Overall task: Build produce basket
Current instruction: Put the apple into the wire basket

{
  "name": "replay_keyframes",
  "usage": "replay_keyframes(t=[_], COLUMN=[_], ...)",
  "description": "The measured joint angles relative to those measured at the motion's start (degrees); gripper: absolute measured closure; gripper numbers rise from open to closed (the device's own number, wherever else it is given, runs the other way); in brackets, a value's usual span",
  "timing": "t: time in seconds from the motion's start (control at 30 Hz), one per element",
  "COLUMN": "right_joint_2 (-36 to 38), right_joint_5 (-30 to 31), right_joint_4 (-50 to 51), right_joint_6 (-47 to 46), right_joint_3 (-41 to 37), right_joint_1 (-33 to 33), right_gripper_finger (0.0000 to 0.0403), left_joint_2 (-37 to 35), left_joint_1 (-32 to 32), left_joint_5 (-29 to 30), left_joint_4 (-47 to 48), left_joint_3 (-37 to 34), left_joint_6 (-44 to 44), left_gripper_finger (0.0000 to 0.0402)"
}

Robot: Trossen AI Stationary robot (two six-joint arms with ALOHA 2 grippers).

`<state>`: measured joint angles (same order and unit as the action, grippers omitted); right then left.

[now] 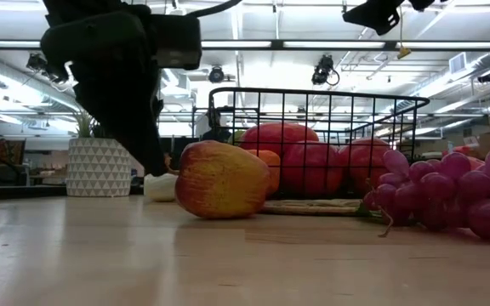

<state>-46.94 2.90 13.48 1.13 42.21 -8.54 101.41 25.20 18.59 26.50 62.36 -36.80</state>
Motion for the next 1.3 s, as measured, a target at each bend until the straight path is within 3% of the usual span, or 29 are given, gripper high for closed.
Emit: replay_keyframes(t=[0.33, 0.7, 1.03, 1.3], right_joint_2=[-1.77, -1.81, -1.81, -1.81], right_joint_5=[0.0, 0.0, 0.0, 0.0], right_joint_4=[-0.11, -0.12, -0.2, -0.22], right_joint_6=[0.45, 0.54, 0.54, 0.54], right_joint_3=[-0.02, -0.02, -0.02, -0.02], right_joint_1=[-0.02, 0.0, 0.0, 0.0], right_gripper_finger=[0.0003, 0.0003, 0.0003, 0.0003], left_joint_2=[-0.02, 3.36, 3.61, 3.61], left_joint_1=[0.03, -0.18, -0.17, -0.16], left_joint_5=[2.21, 1.86, 1.71, 1.53], left_joint_4=[0.07, -2.78, -2.63, -2.64], left_joint_3=[-0.01, 0.02, 0.03, 0.03], left_joint_6=[0.61, 1.79, 2.01, 3.0], left_gripper_finger=[0.0278, 0.0321, 0.0388, 0.0395])
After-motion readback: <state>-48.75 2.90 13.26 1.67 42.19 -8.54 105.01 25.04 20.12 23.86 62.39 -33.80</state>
